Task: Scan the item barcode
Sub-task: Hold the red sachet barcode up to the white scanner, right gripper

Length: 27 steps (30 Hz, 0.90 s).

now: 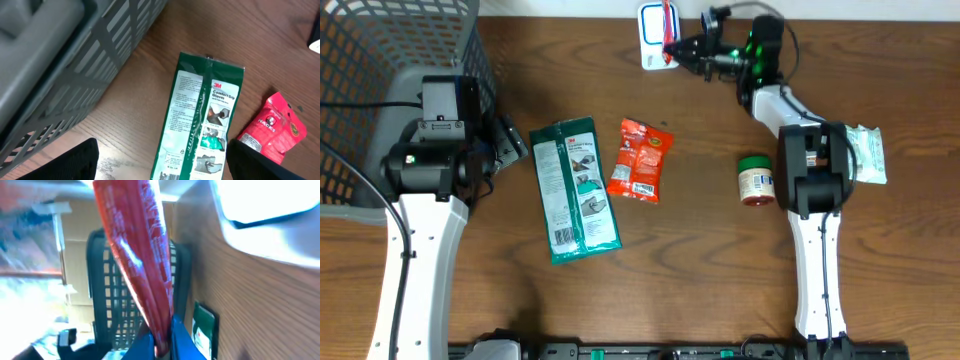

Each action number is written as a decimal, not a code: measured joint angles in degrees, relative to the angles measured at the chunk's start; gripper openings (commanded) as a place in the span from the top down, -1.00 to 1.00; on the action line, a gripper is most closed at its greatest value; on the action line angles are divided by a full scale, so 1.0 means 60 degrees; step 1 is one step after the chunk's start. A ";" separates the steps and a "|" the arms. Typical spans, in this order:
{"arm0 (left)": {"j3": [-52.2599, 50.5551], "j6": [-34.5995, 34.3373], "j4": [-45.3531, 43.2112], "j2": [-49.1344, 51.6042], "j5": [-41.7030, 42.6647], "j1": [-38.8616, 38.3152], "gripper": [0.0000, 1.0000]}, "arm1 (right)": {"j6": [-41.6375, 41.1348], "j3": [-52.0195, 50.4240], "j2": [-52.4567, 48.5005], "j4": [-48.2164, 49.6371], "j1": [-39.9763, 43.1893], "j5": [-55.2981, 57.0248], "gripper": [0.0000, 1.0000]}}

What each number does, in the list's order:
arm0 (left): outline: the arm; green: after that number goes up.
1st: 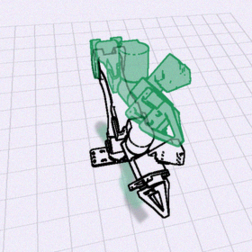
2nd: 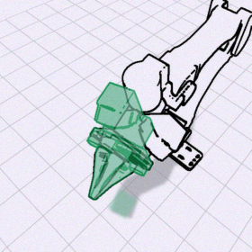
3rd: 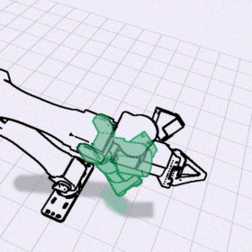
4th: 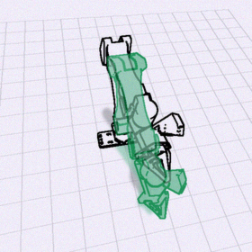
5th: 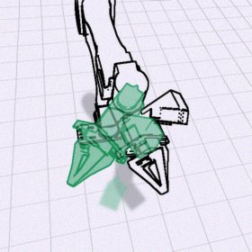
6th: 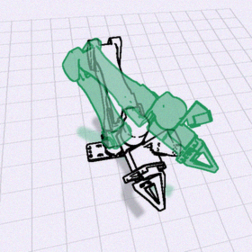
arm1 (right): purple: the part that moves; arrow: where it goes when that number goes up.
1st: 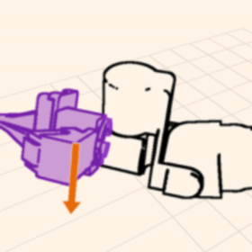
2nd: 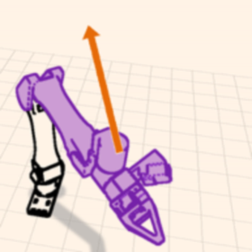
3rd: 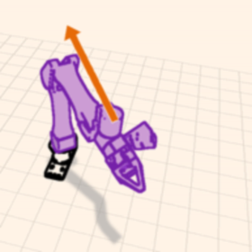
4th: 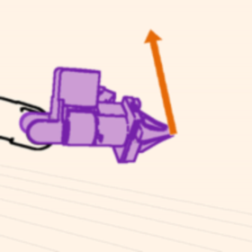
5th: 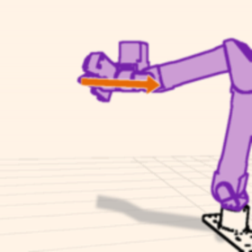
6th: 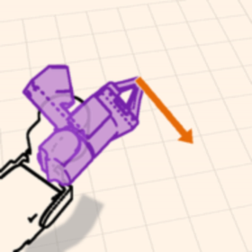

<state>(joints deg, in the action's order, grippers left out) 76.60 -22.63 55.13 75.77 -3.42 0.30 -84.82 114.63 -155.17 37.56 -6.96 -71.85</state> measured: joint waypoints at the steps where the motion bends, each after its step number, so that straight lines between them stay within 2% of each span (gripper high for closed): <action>1: 0.0000 0.0000 -0.0004 0.0000 0.0000 -0.0004 -0.65 | -0.0259 0.0000 -0.0164 0.0040 -0.0004 0.0018 0.98; 4: 0.0000 0.0000 0.0000 0.0000 0.0000 -0.0004 -0.65 | -0.0754 0.0000 -0.0521 0.0055 -0.0033 0.0055 0.99; 19: 0.0000 0.0000 0.0000 0.0000 0.0000 -0.0004 -0.64 | -0.1246 0.0000 -0.0579 0.0055 -0.0120 0.0364 0.97; 25: 0.0000 0.0000 0.0000 0.0000 0.0000 -0.0004 -0.64 | -0.2962 0.0025 -0.0576 0.3504 -0.0102 0.0514 0.96; 27: 0.0000 0.0000 0.0000 0.0000 0.0000 -0.0004 -0.64 | -0.3366 0.0029 -0.0477 0.3843 -0.0066 0.0539 0.96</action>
<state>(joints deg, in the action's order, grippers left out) 76.60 -22.63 55.13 75.77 -3.42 0.27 -105.01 114.80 -158.04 60.62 -7.35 -68.62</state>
